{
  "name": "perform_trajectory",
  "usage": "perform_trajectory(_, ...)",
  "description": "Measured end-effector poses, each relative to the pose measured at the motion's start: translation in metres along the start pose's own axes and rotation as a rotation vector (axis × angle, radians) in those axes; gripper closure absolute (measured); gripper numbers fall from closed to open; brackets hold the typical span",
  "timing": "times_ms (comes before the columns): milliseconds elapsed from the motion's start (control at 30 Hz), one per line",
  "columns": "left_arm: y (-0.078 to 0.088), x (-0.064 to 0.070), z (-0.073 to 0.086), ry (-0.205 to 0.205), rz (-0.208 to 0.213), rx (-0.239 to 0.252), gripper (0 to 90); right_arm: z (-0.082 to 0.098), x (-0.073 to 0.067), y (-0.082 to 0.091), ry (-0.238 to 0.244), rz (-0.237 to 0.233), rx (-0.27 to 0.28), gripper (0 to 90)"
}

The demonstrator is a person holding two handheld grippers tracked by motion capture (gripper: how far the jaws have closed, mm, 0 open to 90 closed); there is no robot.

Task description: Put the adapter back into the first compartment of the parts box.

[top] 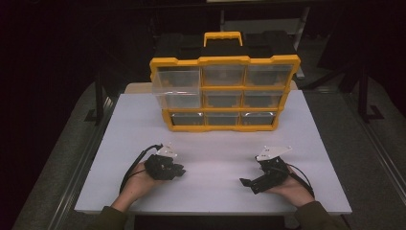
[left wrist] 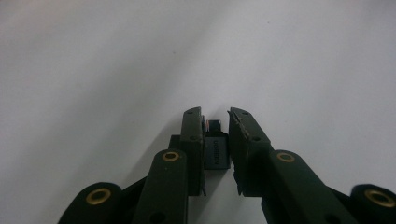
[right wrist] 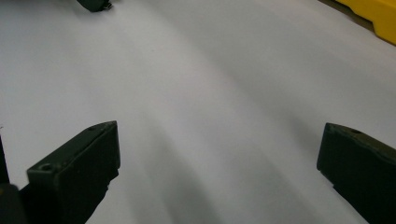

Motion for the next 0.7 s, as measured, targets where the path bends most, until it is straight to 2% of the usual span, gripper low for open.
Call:
perform_trajectory(367, 0.002, -0.002, 0.0, 0.005, 0.02, 0.01, 76.4, 0.0, 0.0, 0.0, 0.002, 0.0, 0.001, 0.0)
perform_trajectory(700, 0.011, -0.005, 0.002, 0.021, 0.032, 0.043, 76.4, 0.0, 0.0, 0.0, 0.005, -0.002, -0.001, 0.0)
Point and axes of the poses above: each handheld gripper's, and its own axes: y roughly backward along the jaws, z roughly out of its underside, x roughly to its right, the point moved 5 cm from there along -y, roughly forward along the jaws, and after that the axes turned 13 degrees about z, right-handed, at the moved point
